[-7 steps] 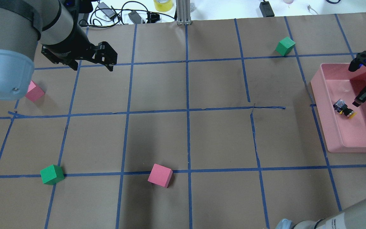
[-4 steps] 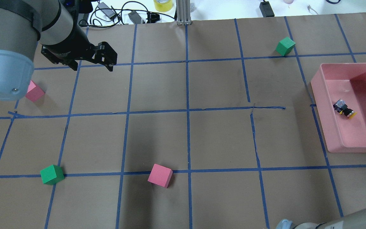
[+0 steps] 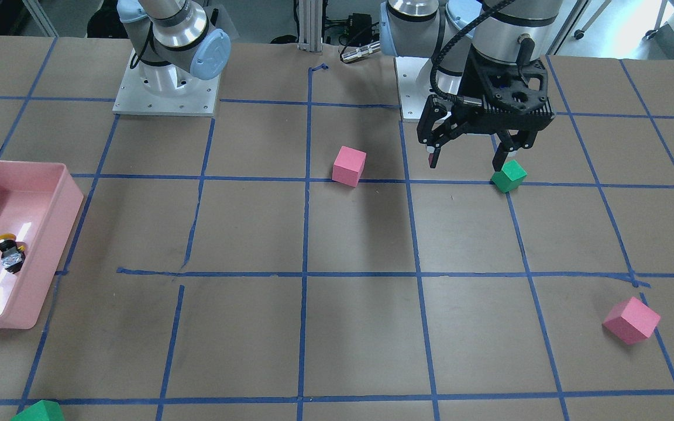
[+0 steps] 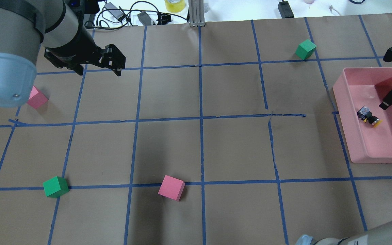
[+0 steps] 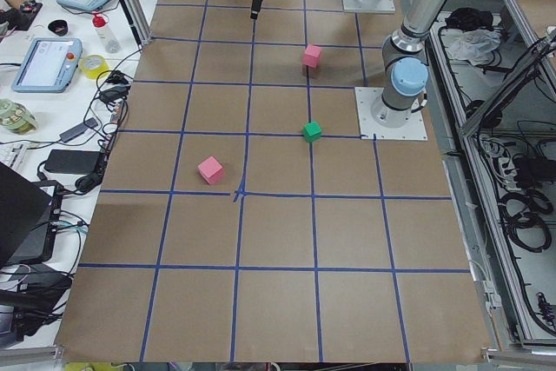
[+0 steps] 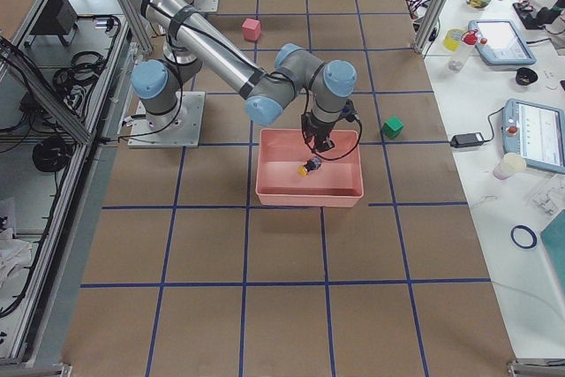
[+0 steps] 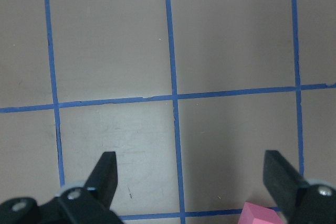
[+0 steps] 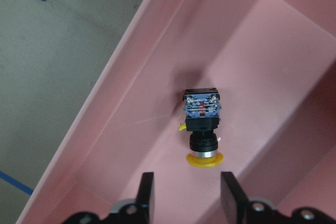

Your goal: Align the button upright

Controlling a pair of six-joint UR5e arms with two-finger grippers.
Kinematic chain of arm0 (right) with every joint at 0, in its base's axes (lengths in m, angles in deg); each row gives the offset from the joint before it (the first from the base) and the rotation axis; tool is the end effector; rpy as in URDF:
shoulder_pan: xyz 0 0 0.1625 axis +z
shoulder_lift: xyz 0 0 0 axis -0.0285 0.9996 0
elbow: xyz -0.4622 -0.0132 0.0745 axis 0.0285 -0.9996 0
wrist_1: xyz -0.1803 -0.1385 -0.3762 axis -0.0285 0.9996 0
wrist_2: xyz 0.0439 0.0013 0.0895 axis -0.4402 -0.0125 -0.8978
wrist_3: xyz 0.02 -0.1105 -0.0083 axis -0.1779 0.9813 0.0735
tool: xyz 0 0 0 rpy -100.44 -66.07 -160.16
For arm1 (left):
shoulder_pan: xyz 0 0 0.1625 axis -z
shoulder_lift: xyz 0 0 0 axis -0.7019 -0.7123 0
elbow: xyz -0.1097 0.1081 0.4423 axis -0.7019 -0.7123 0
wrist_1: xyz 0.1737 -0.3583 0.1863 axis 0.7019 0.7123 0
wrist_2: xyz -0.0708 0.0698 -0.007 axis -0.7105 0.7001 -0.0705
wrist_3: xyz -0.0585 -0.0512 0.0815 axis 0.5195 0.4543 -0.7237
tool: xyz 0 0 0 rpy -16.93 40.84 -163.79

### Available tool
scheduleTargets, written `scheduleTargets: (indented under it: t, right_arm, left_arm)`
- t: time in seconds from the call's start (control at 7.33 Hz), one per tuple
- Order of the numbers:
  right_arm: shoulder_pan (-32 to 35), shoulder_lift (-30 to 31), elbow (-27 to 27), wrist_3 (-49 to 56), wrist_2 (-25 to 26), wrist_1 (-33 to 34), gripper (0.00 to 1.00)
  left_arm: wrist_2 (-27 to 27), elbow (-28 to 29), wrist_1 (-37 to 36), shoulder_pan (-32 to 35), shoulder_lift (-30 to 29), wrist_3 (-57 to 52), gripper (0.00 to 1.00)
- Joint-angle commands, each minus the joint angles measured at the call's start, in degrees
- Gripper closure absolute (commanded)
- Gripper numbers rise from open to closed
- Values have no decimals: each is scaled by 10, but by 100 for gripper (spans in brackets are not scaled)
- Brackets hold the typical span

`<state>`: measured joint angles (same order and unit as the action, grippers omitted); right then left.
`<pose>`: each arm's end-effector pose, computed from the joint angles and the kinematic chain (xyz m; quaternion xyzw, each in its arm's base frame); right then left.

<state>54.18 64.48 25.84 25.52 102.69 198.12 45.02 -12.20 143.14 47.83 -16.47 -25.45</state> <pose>-0.2295 -0.5643 0.3091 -0.2762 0.9587 0.0603 0.0304 -0.1519 -0.5116 0.5248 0.0279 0.9938 -0.1067 0.0120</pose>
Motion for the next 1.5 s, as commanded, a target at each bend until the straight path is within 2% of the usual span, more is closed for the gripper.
scheduleTargets:
  t: [0.0,0.27,1.36]
  right_arm:
    - [0,-5,40,3,3,19,0]
    - [-2,-17,59,14,5,41,0]
    - [-3,-32,64,12,15,48,0]
  left_arm:
    - [0,1,0,0,0,0,0]
    - [0,1,0,0,0,-1,0]
    - [1,0,0,-1,0,0,0]
